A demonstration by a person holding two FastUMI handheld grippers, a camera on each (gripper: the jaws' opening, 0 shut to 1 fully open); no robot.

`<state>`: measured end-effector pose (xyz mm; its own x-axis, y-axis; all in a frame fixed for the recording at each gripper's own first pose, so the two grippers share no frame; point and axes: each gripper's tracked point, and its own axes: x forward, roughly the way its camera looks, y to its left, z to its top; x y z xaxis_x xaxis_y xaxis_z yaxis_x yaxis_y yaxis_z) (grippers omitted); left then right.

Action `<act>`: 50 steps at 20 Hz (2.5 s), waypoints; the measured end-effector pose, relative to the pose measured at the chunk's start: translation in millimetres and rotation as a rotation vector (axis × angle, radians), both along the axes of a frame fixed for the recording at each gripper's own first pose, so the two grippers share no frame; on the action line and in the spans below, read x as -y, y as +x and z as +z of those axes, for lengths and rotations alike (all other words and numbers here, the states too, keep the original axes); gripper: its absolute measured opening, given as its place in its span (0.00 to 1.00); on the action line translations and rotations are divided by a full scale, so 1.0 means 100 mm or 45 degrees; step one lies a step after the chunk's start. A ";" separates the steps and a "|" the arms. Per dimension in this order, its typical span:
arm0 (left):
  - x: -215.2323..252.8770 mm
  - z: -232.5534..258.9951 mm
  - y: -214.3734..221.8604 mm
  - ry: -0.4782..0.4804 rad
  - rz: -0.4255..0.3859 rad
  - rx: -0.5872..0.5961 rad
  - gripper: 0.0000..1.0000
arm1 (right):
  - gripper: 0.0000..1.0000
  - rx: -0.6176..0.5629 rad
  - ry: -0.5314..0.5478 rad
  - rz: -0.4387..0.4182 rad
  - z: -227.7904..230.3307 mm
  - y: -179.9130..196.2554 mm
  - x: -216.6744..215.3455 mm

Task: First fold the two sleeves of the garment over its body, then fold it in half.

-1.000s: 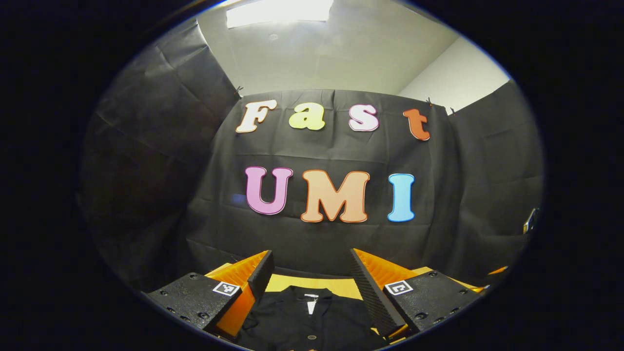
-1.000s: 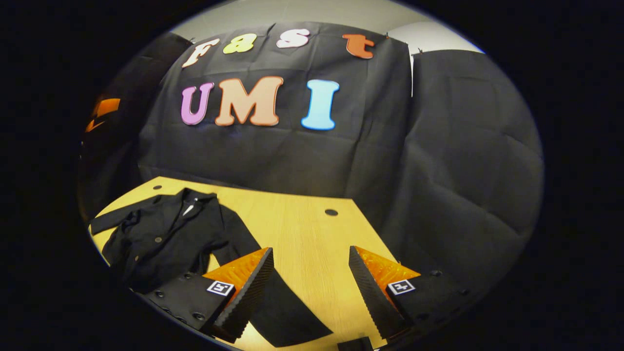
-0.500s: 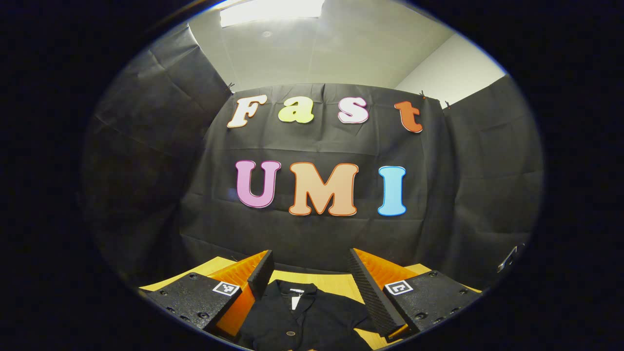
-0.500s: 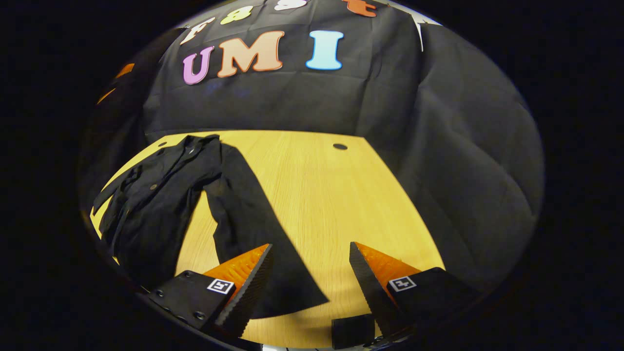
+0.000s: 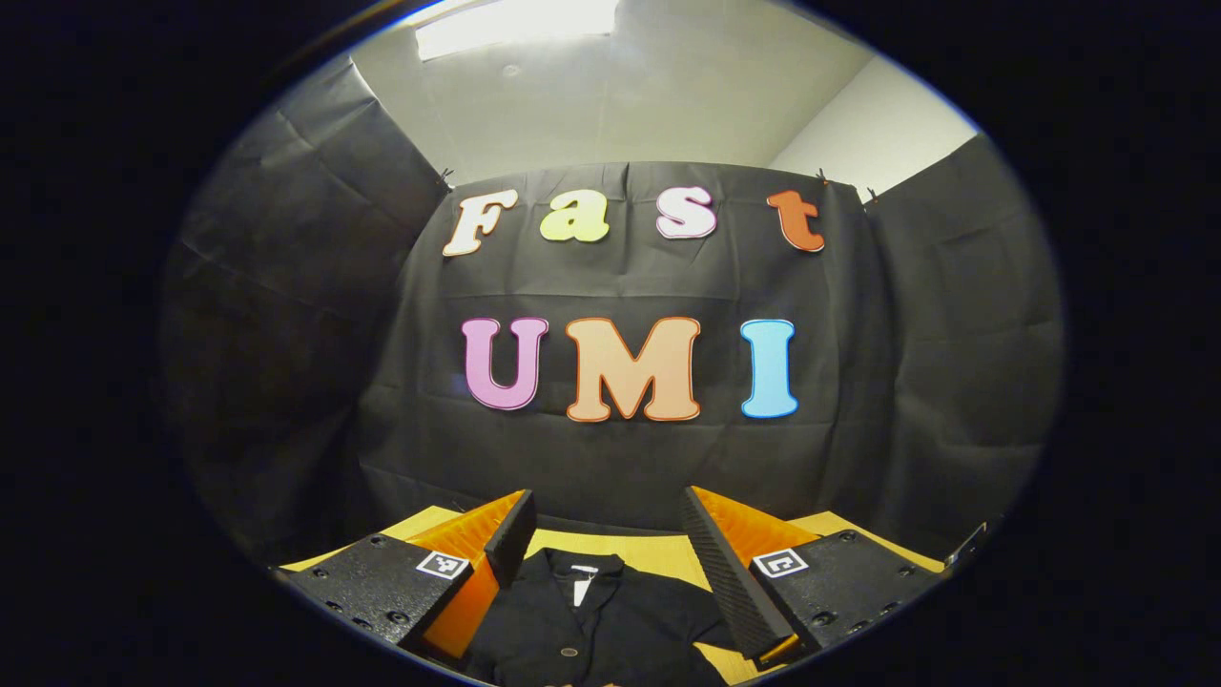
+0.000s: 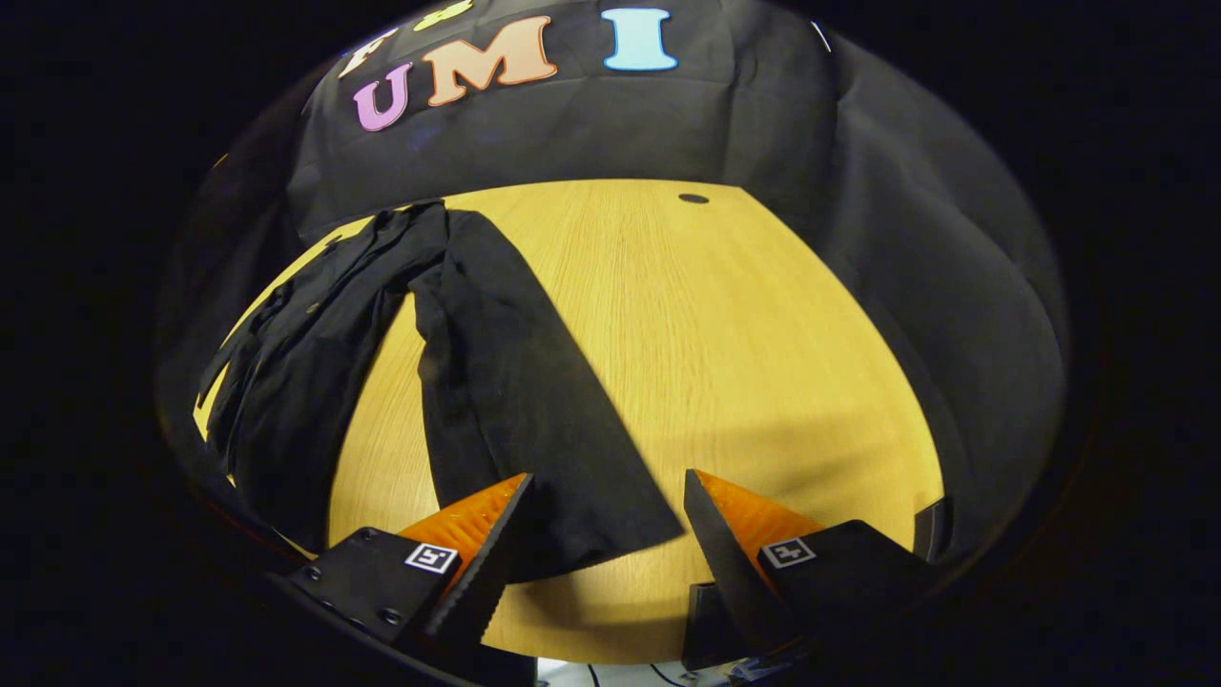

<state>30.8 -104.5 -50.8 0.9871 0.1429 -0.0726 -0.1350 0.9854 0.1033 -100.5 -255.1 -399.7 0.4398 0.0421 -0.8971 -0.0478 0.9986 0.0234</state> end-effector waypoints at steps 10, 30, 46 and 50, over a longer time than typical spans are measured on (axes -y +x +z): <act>-0.16 -0.01 -0.09 0.012 0.017 -0.029 0.92 | 0.09 0.102 0.113 -0.126 0.00 0.05 -0.24; -1.80 0.24 -0.41 0.043 0.116 0.003 0.92 | 0.04 0.671 0.129 -0.177 1.57 1.53 -1.40; -3.34 0.22 -0.96 0.094 0.304 -0.026 0.92 | 0.04 0.749 0.212 0.076 1.78 2.05 -3.35; -3.69 0.15 -1.01 0.097 0.314 -0.056 0.92 | 0.04 0.745 0.227 0.115 1.73 2.10 -3.86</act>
<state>-70.4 264.2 -36.1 0.9179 0.3852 -0.0948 -0.3636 0.9125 0.1873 109.6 131.1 -227.1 0.8444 0.2295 -0.4840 -0.1875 0.9731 0.1341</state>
